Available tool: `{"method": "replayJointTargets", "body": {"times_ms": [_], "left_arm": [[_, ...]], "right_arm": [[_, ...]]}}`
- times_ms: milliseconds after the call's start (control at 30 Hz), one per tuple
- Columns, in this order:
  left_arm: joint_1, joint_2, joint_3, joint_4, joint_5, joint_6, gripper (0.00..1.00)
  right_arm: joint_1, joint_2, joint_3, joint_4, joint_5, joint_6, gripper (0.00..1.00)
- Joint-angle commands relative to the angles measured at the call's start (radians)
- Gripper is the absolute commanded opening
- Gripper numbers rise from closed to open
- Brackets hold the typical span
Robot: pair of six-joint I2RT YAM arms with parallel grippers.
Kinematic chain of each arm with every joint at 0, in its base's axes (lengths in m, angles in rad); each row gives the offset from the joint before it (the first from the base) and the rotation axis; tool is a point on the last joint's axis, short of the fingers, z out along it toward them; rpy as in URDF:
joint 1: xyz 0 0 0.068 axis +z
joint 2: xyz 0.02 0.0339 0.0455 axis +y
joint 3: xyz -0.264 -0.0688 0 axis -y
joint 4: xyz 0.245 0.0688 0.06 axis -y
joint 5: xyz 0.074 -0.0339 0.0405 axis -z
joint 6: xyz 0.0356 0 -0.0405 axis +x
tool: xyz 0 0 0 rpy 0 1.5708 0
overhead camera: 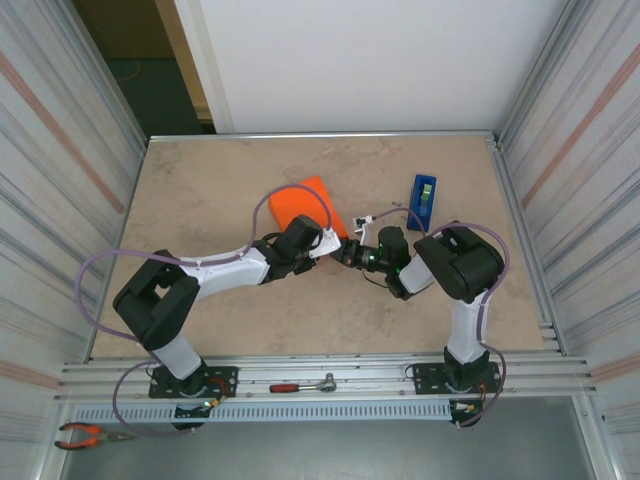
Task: Wrap the gift box in paper
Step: Wrap the gift box with the wrapping paper.
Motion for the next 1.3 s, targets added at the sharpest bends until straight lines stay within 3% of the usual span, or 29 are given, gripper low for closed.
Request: {"method": "replayJointTargets", "body": {"times_ms": [0, 1067, 1267], "left_arm": [[-0.005, 0.063, -0.028, -0.141, 0.045, -0.001, 0.27], [-0.004, 0.055, -0.030, -0.134, 0.046, -0.006, 0.27], [0.028, 0.007, -0.007, -0.140, 0.113, -0.048, 0.27]], "right_arm": [[-0.004, -0.037, -0.033, 0.015, 0.007, 0.012, 0.00], [0.013, 0.104, 0.066, 0.067, 0.041, 0.062, 0.00], [0.000, 0.065, 0.001, 0.087, 0.039, 0.069, 0.00]]}}
